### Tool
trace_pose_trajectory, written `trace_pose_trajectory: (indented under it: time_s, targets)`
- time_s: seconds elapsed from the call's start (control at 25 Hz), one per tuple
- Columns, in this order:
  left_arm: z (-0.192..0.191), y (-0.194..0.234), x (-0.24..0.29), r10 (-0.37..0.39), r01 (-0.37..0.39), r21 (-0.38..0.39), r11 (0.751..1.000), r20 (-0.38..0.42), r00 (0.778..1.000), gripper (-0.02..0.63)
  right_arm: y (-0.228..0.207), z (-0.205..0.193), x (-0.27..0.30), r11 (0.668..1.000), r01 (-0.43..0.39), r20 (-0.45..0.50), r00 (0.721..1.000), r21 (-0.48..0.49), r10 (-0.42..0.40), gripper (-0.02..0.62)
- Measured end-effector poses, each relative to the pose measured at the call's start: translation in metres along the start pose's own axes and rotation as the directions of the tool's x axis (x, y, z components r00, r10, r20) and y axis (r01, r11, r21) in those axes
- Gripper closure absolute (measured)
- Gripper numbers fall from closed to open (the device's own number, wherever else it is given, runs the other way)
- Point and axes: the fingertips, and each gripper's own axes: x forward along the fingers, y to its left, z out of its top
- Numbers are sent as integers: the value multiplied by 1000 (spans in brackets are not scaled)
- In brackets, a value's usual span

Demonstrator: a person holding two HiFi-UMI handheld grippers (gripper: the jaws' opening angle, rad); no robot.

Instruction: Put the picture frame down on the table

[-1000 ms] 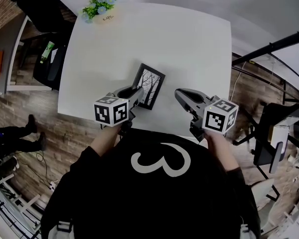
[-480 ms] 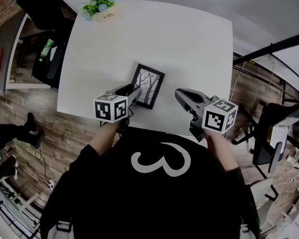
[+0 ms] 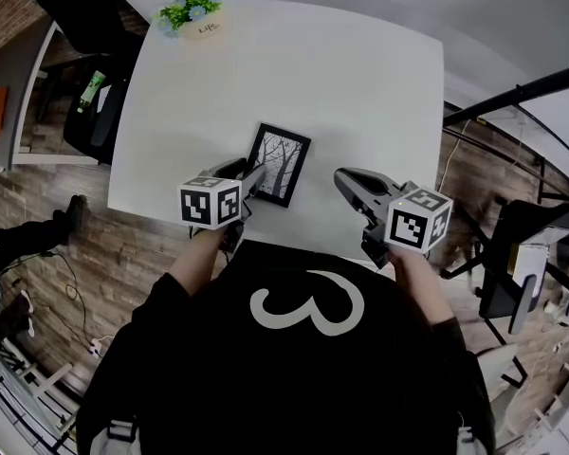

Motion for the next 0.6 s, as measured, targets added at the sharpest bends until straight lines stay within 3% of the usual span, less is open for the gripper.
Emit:
trace_pose_trajectory:
  time_s: [0.36, 0.6]
  targets:
    - [2, -1, -12, 10, -11, 27, 1000, 13, 1000, 414, 12, 3, -6, 999, -15, 14, 1000, -42, 16, 571]
    - [11, -19, -43, -21, 15, 78, 997, 74, 997, 414, 34, -1, -13, 997, -15, 28, 999, -77, 17, 571]
